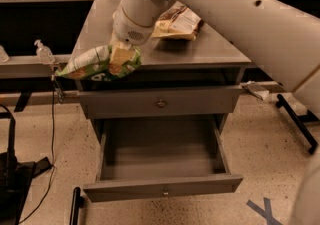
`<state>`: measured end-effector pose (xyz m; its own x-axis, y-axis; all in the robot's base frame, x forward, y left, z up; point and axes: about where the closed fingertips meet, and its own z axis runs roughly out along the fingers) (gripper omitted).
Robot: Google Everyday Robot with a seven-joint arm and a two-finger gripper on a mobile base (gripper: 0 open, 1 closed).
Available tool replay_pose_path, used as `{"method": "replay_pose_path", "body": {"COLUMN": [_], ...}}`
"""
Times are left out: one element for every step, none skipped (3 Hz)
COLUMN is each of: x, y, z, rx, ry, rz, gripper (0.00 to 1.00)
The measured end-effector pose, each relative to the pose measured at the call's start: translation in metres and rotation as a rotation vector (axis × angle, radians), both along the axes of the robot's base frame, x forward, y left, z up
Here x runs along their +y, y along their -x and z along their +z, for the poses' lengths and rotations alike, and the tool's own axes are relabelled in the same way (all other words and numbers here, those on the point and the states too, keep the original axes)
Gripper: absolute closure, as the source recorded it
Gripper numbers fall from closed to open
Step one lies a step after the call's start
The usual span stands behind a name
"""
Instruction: Place green rice chip bag into middle drawer
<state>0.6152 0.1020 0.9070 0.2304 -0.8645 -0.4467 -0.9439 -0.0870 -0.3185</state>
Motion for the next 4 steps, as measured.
{"method": "replay_pose_path", "body": {"x": [-0.032, -0.071, -0.069, -0.067], "y": [0.024, 0.052, 0.056, 0.053], "z": [-0.027, -0.089, -0.095, -0.127], "rx": [0.074, 0.152, 0.163, 0.237], "ry": [-0.040, 0.031, 0.039, 0.009], "rz": [-0.056, -0.144, -0.136, -0.134], "gripper": [1.00, 1.00, 1.00, 1.00]}}
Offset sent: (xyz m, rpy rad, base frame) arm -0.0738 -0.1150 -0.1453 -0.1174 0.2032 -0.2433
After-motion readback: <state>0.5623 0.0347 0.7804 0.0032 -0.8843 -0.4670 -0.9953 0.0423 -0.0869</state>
